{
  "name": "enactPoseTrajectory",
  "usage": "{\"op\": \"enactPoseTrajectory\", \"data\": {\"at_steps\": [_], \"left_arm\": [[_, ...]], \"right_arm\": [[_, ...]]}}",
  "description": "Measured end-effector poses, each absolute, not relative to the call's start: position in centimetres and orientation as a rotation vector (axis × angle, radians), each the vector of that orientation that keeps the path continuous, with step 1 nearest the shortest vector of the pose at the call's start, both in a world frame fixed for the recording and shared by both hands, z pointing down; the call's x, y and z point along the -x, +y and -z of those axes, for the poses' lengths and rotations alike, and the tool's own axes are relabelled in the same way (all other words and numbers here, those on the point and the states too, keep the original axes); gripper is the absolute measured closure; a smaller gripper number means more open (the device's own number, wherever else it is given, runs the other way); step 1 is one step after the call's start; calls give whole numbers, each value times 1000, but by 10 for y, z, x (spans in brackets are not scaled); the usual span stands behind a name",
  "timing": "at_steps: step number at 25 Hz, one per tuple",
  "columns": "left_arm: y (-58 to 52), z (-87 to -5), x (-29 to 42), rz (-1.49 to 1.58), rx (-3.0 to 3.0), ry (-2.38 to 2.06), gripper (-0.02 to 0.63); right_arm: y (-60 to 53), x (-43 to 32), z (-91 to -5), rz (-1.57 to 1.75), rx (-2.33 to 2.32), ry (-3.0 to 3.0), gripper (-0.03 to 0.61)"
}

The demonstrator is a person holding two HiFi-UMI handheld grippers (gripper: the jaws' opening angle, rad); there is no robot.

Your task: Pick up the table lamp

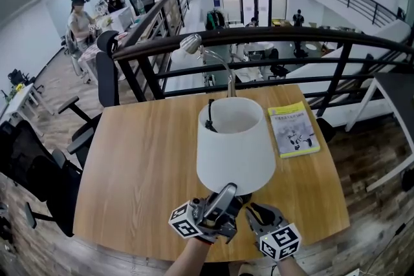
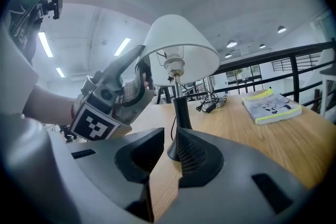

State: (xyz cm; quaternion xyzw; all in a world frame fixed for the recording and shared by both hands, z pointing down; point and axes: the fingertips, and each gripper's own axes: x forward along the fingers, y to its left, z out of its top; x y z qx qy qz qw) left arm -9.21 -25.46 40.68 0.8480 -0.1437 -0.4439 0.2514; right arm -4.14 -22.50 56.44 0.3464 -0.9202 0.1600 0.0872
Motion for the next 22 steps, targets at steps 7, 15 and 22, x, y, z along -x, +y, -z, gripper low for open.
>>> {"op": "enactPoseTrajectory", "data": {"at_steps": [7,15,22], "left_arm": [[-274,-403,107,1248,-2256,-380,603],[-295,-400,123,1280,-2193,-359,603],[-308,-399,132,1319,-2134,-338,603]], "right_arm": [[-257,57,-560,-435,-1038,-2696,512],[-291,75,-565,-439,-1048,-2641,458],[-315,92,-572,-425,-1052,-2582,425]]}}
